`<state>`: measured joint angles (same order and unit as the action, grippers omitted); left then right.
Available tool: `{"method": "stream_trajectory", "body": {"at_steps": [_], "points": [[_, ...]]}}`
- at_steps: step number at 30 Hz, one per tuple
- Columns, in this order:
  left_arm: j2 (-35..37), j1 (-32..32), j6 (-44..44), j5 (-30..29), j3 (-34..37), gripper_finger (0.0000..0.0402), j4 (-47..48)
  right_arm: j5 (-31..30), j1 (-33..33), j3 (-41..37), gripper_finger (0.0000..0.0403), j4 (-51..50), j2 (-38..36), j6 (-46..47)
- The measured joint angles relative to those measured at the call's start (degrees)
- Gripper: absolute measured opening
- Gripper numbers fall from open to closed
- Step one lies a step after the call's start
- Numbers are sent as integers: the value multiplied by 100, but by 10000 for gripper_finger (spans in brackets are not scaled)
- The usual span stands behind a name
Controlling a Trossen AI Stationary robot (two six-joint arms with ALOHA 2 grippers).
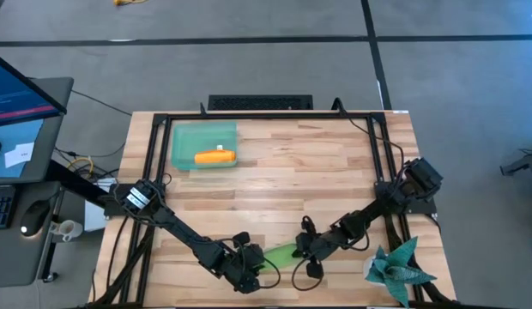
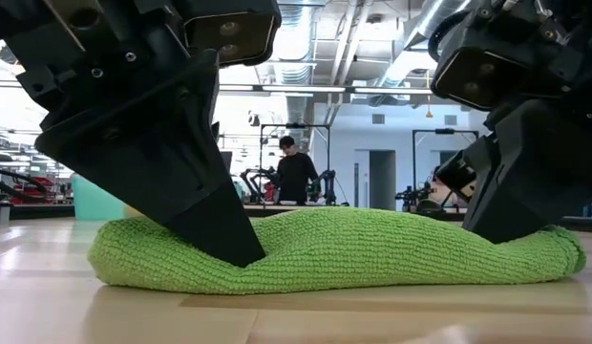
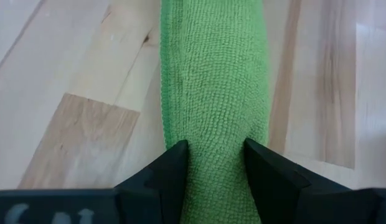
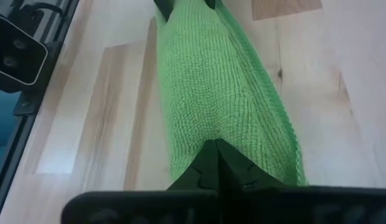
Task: Roll microfiber towels into tight, uniform cylinder then place into a basket
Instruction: Roll the green microfiber cloth
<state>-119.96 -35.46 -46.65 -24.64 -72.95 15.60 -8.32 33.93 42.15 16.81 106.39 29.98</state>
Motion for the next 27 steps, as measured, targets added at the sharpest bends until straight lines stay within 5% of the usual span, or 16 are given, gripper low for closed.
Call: {"method": "stream_trajectory", "body": {"at_steps": [16,27], "points": [[16,392,1154,-301,-7,148,566,-66,-146,-3,13,-66,17,412],[196,915,2633,697,-27,148,855,-95,-226,-16,15,-161,-66,585]]}}
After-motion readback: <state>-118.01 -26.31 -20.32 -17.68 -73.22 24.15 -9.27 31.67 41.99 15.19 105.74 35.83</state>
